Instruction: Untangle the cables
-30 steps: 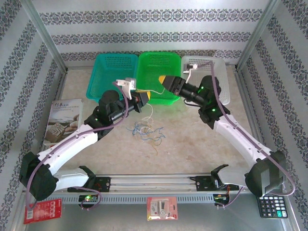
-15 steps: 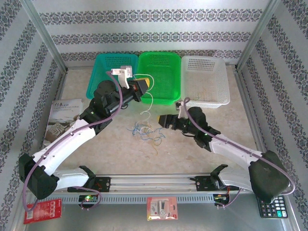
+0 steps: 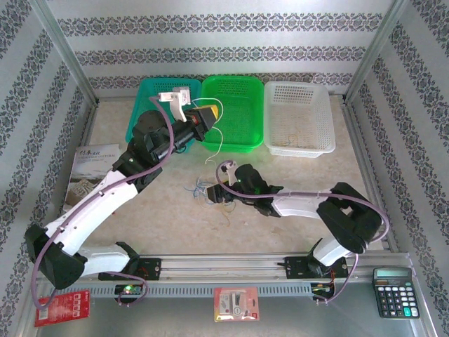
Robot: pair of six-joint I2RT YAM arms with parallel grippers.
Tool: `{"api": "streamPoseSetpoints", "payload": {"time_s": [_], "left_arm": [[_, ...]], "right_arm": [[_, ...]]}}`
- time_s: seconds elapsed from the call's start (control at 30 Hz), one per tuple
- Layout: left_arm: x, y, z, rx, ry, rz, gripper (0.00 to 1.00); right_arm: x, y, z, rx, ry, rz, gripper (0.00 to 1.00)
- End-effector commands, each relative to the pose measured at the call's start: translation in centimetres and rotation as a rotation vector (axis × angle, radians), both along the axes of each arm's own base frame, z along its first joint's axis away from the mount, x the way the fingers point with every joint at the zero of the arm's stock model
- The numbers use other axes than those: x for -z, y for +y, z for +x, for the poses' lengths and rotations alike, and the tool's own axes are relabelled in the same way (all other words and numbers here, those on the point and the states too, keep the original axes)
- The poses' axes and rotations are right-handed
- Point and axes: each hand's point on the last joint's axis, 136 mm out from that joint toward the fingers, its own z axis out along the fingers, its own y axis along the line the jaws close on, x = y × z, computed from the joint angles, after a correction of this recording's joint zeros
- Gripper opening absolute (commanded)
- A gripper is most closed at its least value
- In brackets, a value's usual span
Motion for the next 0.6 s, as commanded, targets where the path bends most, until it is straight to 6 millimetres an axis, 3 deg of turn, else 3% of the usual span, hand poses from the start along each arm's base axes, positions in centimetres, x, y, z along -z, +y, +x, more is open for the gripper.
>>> {"api": "streamPoseSetpoints", "payload": {"time_s": [0.0,0.2,0.4,0.57], "left_arm": [[-2.1,0.4,0.1,-0.004,-0.013,-0.032,0.00],[-4.3,0.3,0.1,0.002,-0.029,-0.070,0.00],[-7.3,0.2,0.1,0.006,-0.060,-0.089,0.00],[-9.7,0.3,0.1,0.002,-0.092,-0.092,0.00]], "right_arm": [[-0.9,1.1,1.9,0.030,-0.077,0.020,0.72],[1.5,2.3,2.3,0.032,-0.030,0.017,0.56],[4.0,1.8,2.3,0.072,0.019,-0.002,0.25],[5.8,1.1,2.0,0.107,0.057,-0.020,0.19]]}}
